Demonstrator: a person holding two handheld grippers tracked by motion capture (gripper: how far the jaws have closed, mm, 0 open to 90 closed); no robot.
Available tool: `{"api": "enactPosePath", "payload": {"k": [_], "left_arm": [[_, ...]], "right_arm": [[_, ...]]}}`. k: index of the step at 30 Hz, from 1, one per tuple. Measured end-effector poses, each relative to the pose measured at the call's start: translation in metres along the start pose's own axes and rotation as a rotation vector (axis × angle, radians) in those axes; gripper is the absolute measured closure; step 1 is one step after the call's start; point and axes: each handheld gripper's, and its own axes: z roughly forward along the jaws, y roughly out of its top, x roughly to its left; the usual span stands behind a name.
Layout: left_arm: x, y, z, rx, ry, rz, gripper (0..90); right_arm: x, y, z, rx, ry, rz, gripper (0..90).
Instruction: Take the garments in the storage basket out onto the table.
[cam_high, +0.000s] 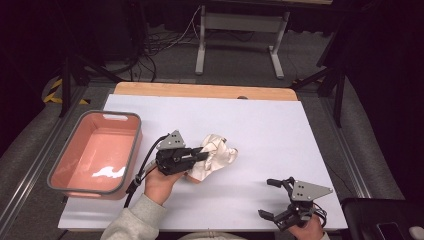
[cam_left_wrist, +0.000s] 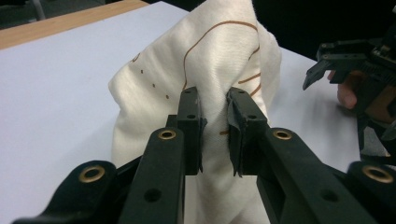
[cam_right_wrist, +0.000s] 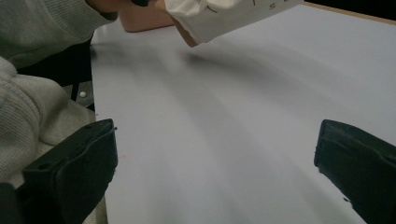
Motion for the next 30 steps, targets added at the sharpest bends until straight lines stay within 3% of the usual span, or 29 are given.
{"api": "enactPosePath", "payload": {"k": [8,30], "left_arm": [[0.002,-0.007,0.013,0.04,0.013,0.003,77.1],[0.002,-0.016,0.034,0.106,-0.028,-0.006,75.0]], "right_arm": [[0.0,0.0,0.0,0.002,0.003,0.0,0.0],[-0.001,0.001,0.0,-0.002,0.01,0.0,0.0]]}}
